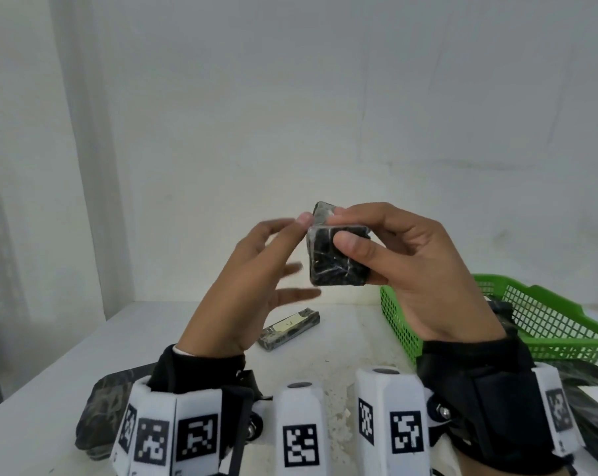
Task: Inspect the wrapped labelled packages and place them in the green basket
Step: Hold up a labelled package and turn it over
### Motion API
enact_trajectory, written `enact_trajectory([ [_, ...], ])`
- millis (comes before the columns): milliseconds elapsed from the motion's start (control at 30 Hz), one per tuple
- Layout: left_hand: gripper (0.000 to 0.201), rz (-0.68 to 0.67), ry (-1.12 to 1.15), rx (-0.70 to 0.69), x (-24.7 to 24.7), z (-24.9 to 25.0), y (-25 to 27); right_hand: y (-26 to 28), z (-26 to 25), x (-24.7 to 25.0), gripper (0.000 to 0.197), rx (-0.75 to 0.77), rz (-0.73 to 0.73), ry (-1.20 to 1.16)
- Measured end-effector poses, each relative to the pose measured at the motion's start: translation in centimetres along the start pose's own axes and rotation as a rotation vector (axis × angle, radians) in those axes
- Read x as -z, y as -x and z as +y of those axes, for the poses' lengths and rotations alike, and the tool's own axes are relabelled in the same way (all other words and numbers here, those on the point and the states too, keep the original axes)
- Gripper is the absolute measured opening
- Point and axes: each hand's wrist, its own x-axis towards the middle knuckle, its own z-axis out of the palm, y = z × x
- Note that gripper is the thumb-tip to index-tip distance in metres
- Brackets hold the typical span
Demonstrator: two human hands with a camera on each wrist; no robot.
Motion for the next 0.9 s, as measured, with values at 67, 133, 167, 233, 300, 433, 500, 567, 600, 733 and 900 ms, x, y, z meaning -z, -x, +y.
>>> enact_trajectory([
  [67,0.063,-0.049,0.007,0.11,0.3,0.0,-0.1,-0.1,0.2,0.3,0.016,0.042,-0.028,0.117],
  [133,0.057,-0.085,0.037,0.116,0.5,0.1,0.0,-0.1,0.5,0.6,0.017,0.055,-0.056,0.246],
  [167,0.055,-0.085,0.043,0.098,0.6,0.1,-0.1,-0.1,0.6,0.7,0.019,0.037,-0.06,0.295],
  [233,0.058,-0.052,0.048,0.059,1.0,-0.1,-0.3,-0.1,0.7,1.0,0.03,-0.037,-0.05,0.342],
  [300,0.061,-0.013,0.04,0.02,1.5,-0.2,-0.4,-0.1,0.5,0.9,0.042,-0.155,-0.012,0.29],
  [433,0.061,-0.04,-0.051,-0.022,1.7,-0.3,-0.2,-0.1,0.3,0.6,0.066,-0.272,0.122,0.223],
  [500,0.057,-0.084,-0.096,-0.016,1.5,-0.4,-0.2,-0.2,0.4,0.3,0.071,-0.291,0.158,0.275],
  [567,0.055,-0.131,-0.127,-0.017,1.2,-0.6,-0.1,-0.2,0.7,0.2,0.063,-0.297,0.179,0.278],
  [600,0.054,-0.148,-0.129,-0.022,1.2,-0.7,-0.1,-0.2,0.8,0.2,0.053,-0.286,0.177,0.242],
  [733,0.05,-0.124,-0.197,-0.029,1.4,-1.0,-0.4,-0.1,0.7,0.4,0.032,-0.219,0.155,0.196],
  [900,0.059,-0.062,-0.289,0.027,1.1,-0.1,0.0,-0.3,1.0,0.5,0.041,-0.127,0.129,0.284],
])
